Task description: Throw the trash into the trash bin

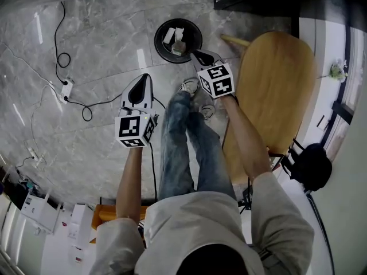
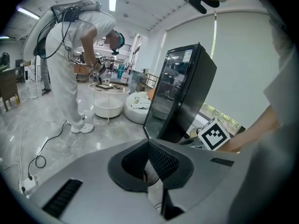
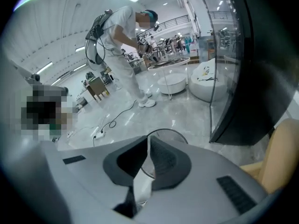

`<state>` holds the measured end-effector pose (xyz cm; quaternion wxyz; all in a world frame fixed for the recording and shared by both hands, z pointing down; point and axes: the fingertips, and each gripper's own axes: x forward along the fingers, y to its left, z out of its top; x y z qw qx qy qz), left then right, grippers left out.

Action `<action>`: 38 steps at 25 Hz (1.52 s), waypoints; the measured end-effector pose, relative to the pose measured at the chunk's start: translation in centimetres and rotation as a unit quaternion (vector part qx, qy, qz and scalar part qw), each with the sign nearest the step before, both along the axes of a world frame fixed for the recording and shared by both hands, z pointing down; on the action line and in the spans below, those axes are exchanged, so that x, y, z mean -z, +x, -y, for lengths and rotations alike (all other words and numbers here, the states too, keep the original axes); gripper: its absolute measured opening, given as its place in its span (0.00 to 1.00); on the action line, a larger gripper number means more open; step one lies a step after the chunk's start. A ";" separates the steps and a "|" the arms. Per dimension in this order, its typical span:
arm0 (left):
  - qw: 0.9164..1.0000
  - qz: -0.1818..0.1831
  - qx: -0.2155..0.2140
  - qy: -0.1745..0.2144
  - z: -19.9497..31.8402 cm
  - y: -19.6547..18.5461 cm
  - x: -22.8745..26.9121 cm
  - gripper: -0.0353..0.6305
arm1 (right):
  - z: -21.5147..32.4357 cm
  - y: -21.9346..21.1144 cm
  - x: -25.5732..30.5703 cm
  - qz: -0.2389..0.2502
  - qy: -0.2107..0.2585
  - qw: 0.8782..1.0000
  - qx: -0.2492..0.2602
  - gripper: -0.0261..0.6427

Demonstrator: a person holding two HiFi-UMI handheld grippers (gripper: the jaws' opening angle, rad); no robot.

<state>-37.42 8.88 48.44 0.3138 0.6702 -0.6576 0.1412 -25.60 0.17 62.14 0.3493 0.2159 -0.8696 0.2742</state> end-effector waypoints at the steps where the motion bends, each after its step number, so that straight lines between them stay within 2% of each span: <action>1: 1.000 0.000 -0.005 0.000 0.3 0.3 0.0 0.08 | 0.4 0.3 0.5 0.005 0.009 1.000 -0.009 0.10; 8: 0.998 0.000 -0.067 0.003 3.3 4.1 0.5 0.08 | 2.3 3.6 3.8 0.035 0.036 0.996 -0.068 0.08; 12: 0.993 -0.002 -0.120 0.004 5.7 8.0 0.8 0.08 | 3.9 7.9 5.4 0.045 0.049 0.989 -0.129 0.08; 15: 0.986 -0.003 -0.169 0.004 7.3 11.7 0.8 0.08 | 4.3 12.5 6.2 0.046 0.057 0.981 -0.181 0.08; 17: 0.978 -0.006 -0.210 0.006 8.3 14.8 0.9 0.08 | 4.0 16.5 6.5 0.042 0.061 0.970 -0.230 0.08; 23: 0.949 -0.011 -0.315 0.013 10.2 24.7 1.4 0.08 | 1.6 29.5 7.0 0.020 0.066 0.928 -0.367 0.08; 29: 0.911 -0.016 -0.412 0.017 9.3 34.7 2.1 0.08 | -4.3 40.8 7.6 0.000 0.066 0.873 -0.482 0.08; 33: 0.888 -0.021 -0.460 0.023 8.0 40.4 2.6 0.08 | -8.9 45.8 7.8 -0.010 0.063 0.843 -0.533 0.08; 38: 0.871 -0.033 -0.490 0.031 6.1 45.7 3.0 0.08 | -13.7 49.6 8.6 -0.023 0.061 0.823 -0.564 0.08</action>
